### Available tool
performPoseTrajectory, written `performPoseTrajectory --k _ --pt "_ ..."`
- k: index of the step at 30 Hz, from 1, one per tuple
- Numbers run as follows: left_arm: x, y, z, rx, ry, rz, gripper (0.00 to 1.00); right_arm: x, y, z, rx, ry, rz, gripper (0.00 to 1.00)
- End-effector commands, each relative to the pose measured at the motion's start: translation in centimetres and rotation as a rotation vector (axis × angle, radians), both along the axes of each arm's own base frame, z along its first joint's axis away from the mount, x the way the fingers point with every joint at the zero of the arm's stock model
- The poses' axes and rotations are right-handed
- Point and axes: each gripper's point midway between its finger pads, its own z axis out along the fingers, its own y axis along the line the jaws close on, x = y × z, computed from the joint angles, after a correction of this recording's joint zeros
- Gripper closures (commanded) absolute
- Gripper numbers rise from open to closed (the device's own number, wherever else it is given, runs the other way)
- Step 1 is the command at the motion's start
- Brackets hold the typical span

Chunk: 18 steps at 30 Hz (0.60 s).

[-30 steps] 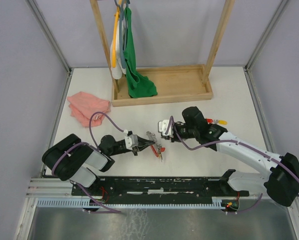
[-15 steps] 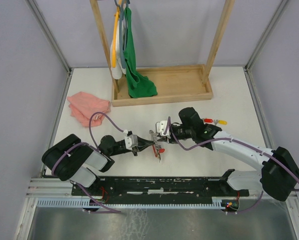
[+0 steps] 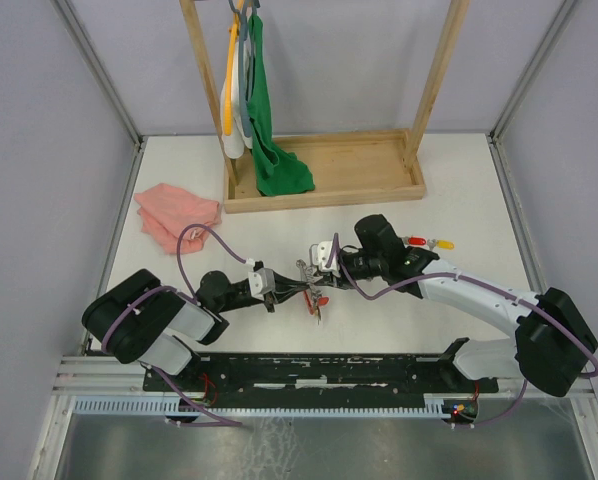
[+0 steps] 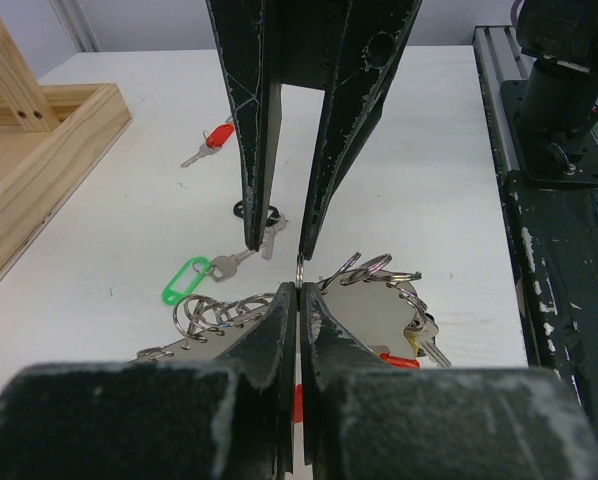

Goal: Put the keys on the keyring

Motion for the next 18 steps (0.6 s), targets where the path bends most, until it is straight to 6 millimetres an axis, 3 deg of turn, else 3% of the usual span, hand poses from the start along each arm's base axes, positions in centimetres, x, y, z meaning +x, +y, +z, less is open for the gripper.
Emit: performPoseTrajectory --k 1,18 --pt "-0.21 0.03 6.28 -0.176 -0.194 0.000 0.97 -0.45 0.88 1.16 0.043 0.013 0.047 0.69" --pt "-0.39 -0.13 6.10 -0.172 -0.181 -0.017 0.97 -0.52 1.32 1.53 0.062 0.026 0.058 0.71"
